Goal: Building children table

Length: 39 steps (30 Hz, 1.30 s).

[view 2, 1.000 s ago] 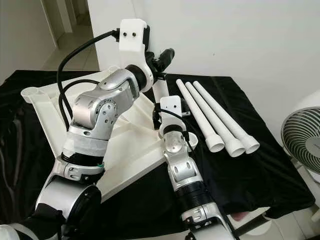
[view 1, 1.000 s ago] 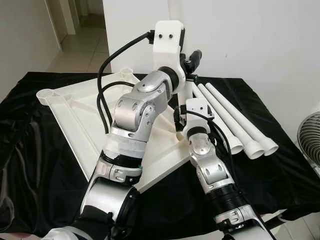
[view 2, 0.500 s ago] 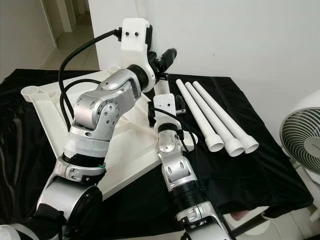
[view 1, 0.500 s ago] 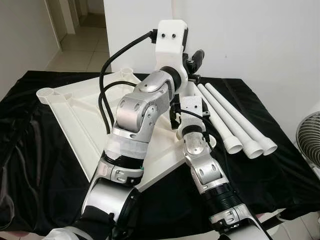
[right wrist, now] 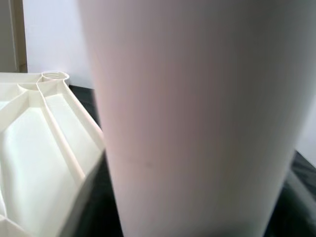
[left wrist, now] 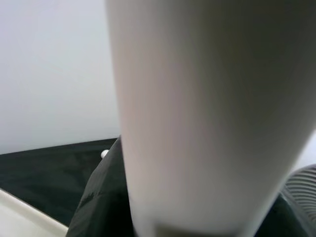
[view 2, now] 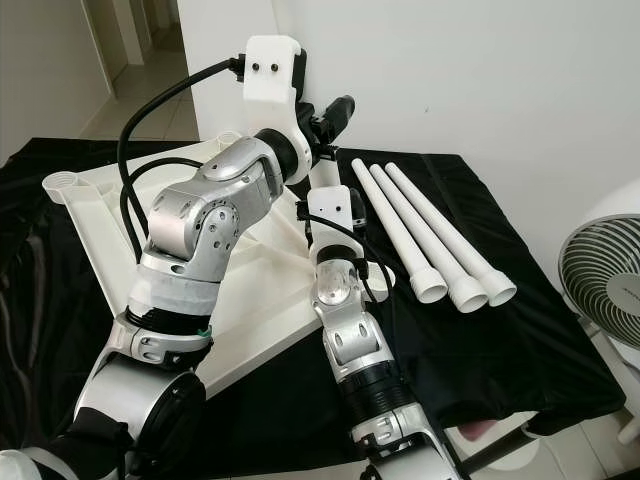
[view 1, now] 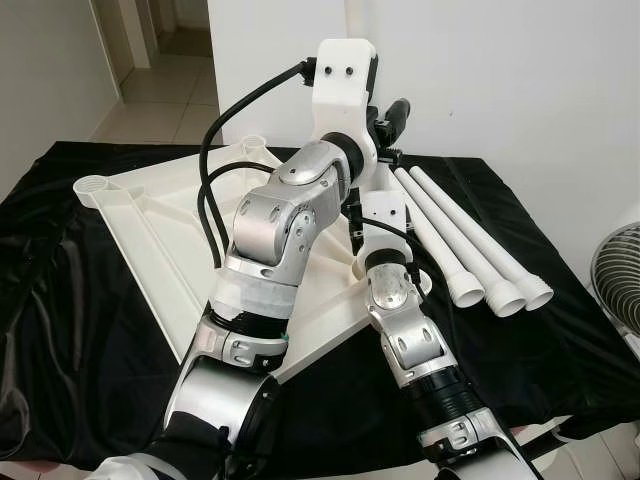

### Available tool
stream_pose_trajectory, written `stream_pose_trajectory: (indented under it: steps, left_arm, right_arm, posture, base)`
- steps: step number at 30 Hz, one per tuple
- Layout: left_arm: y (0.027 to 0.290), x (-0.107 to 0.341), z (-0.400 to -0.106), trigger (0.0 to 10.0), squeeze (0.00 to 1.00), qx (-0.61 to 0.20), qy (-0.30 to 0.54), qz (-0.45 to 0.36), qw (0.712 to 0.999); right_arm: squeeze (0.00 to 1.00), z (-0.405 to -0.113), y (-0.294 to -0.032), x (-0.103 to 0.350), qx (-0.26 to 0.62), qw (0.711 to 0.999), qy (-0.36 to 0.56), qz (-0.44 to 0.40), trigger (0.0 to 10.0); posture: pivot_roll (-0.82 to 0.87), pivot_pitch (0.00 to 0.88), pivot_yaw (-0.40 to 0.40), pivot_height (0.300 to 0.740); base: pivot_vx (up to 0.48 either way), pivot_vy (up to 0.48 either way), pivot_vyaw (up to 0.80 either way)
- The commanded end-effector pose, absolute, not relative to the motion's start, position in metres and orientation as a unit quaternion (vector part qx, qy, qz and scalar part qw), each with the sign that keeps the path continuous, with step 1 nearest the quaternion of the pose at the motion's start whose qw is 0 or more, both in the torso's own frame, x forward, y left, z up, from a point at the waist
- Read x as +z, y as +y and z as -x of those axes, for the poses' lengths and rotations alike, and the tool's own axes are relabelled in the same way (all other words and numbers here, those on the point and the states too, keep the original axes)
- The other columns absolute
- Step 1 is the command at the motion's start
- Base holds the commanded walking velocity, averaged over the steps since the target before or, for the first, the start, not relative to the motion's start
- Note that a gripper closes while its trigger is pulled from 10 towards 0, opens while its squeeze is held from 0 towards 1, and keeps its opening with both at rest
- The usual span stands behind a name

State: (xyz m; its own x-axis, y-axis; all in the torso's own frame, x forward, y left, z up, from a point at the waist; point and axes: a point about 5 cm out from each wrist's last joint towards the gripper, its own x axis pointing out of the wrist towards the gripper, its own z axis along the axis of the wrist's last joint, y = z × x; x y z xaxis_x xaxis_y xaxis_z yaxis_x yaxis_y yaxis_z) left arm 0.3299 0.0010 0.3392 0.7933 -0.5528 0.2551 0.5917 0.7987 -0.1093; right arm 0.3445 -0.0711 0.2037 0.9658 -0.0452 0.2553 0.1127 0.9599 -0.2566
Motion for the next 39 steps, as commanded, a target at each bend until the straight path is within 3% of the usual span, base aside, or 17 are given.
stream_pose_trajectory:
  steps: [1,16,17,32,39]
  left_arm:
    - [0.0,0.346,-0.326,10.0,0.0,-0.294,-0.117,0.088,0.944]
    - [0.002,0.354,-0.321,10.0,0.0,-0.301,-0.164,0.08,0.936]
    - [0.001,0.354,-0.32,10.0,1.0,-0.312,-0.163,0.091,0.932]
    - [-0.001,0.354,-0.316,10.0,1.0,-0.346,-0.163,0.115,0.917]
    - [0.001,0.355,-0.313,10.0,1.0,-0.358,-0.169,0.122,0.91]
  right_arm:
    - [0.0,-0.344,-0.073,0.204,-0.047,0.983,-0.124,0.13,0.0]
    - [0.0,-0.347,-0.078,0.205,-0.067,0.983,-0.118,0.125,0.0]
    - [0.0,-0.347,-0.079,0.205,-0.07,0.983,-0.117,0.121,10.0]
    - [0.0,-0.35,-0.086,0.204,-0.082,0.985,-0.109,0.108,10.0]
    - [0.0,-0.357,-0.102,0.212,-0.12,0.981,-0.117,0.093,10.0]
  posture:
    - [0.05,0.009,-0.064,0.74]
    - [0.05,0.026,-0.053,0.74]
    - [0.05,0.026,-0.053,0.74]
    - [0.05,0.027,-0.043,0.74]
    - [0.05,0.022,-0.042,0.74]
  base:
    - [0.0,0.0,0.0]
    - [0.0,0.0,0.0]
    - [0.0,0.0,0.0]
    - [0.0,0.0,0.0]
    - [0.0,0.0,0.0]
